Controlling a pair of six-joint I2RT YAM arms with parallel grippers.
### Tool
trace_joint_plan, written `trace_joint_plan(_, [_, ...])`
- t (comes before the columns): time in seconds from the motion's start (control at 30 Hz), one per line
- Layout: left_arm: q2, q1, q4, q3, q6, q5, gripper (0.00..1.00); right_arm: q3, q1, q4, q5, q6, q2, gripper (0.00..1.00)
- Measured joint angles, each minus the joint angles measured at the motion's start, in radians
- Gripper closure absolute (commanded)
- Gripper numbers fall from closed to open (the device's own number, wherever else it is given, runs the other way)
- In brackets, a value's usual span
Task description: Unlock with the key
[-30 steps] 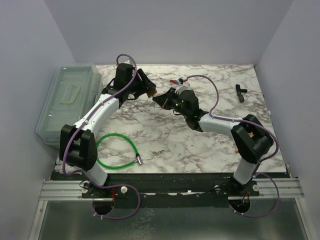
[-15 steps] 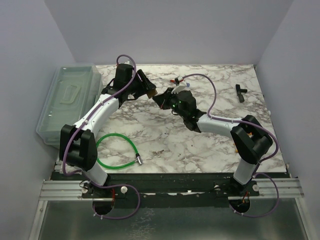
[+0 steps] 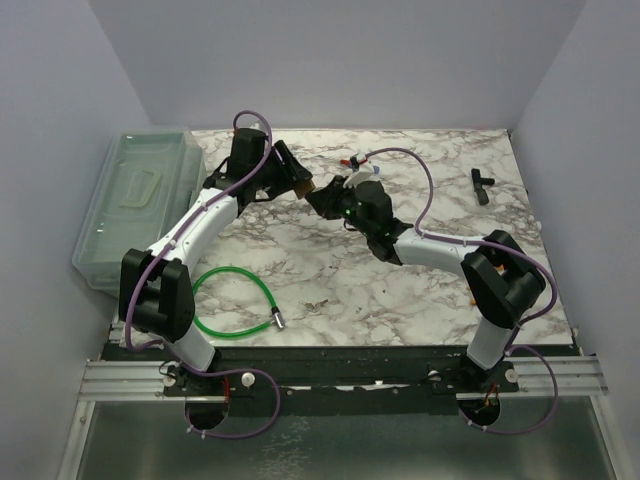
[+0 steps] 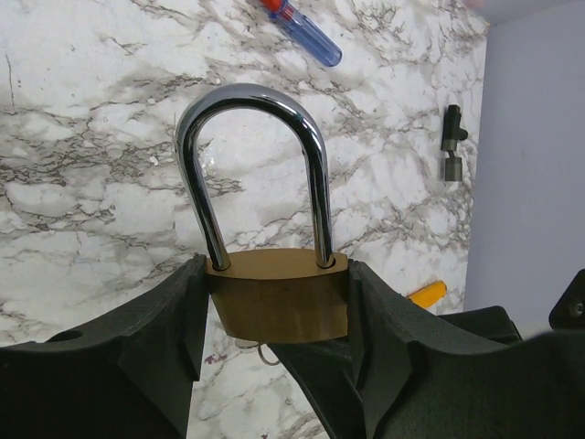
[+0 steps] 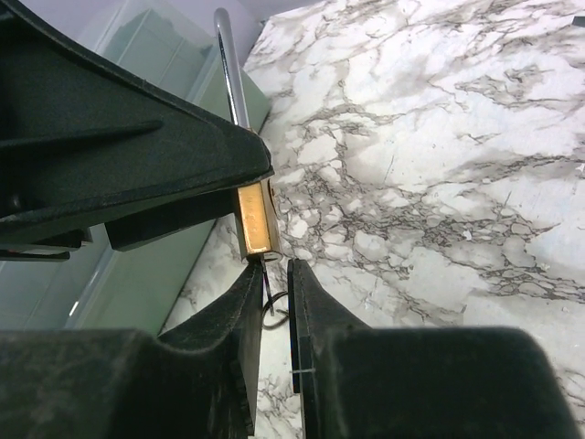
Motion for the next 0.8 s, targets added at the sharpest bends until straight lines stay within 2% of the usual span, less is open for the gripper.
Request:
trace_joint_plan(0.1, [0.0, 0.0, -0.005, -0.004, -0.004, 0.001, 1.0, 0.0, 0.0, -0.019, -0.001, 0.002, -0.002, 0.77])
trace_joint_plan(0.4, [-0.009, -0.014, 0.007, -0.061, -0.069, 0.057, 1.0, -0.019, -0.007, -0.201, -0.019, 0.008, -0.099, 0.41])
trace_joint_plan(0.5, [-0.008, -0.025, -0.017, -0.097, -0.081, 0.098, 1.0, -0.033, -0.01, -0.259, -0.041, 0.003, -0.155, 0.32])
trace_joint_plan(0.63, [0.018, -0.039, -0.043, -0.104, -0.092, 0.155, 1.0, -0.051, -0.014, -0.332, -0.071, -0.003, -0.224, 0.29])
trace_joint_plan(0.8, [0.036, -0.041, -0.04, -0.108, -0.1, 0.179, 1.0, -0.117, -0.014, -0.398, -0.103, 0.013, -0.338, 0.35])
